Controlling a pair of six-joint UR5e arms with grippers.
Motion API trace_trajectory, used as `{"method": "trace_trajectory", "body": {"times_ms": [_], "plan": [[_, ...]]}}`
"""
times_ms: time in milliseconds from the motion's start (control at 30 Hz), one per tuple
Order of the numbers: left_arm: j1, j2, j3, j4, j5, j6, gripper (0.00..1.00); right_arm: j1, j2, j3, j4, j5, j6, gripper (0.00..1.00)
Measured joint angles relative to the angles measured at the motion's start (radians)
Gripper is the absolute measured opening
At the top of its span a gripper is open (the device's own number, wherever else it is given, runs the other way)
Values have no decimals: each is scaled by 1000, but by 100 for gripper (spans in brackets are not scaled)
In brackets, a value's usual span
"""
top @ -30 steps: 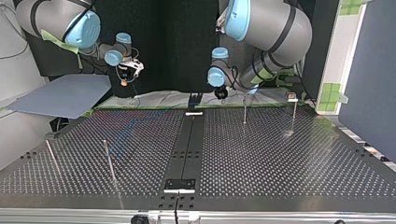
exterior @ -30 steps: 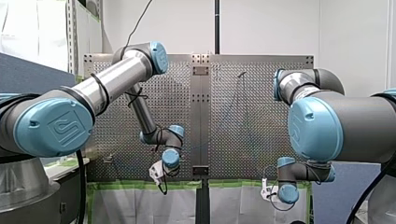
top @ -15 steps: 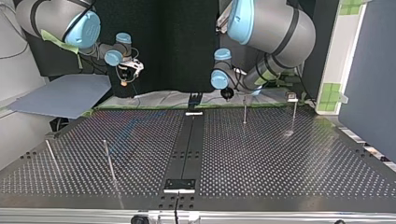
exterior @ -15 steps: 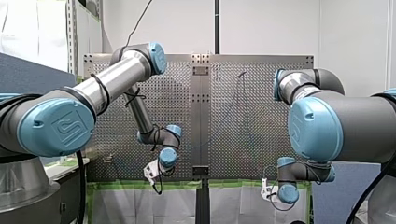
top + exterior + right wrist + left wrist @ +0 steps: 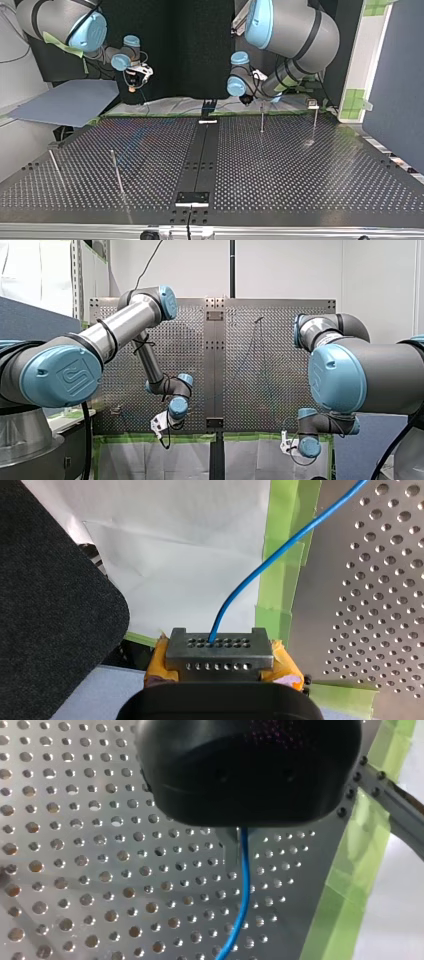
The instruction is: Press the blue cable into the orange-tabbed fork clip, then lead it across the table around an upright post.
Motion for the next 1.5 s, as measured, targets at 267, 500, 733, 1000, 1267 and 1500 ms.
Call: {"method": "trace_trajectory", "body": {"times_ms": [267, 500, 733, 1000, 1267, 1500], "plan": [[-10, 0, -16, -26, -9, 7, 6, -8, 0, -12, 2, -1, 1, 0], [-18, 1, -59, -4, -31, 24, 6, -10, 0, -14, -1, -4, 2, 0], [-28, 2, -76, 4, -63, 32, 6, -12, 1, -14, -2, -7, 8, 0], [-34, 15, -79, 1, -106, 37, 6, -19, 1, -16, -1, -8, 12, 0], [-15, 60, -103, -7, -126, 62, 6, -28, 0, -24, 2, -8, 10, 0], [-2, 82, -128, -9, -153, 87, 6, -30, 0, -26, 4, -8, 9, 0]]}}
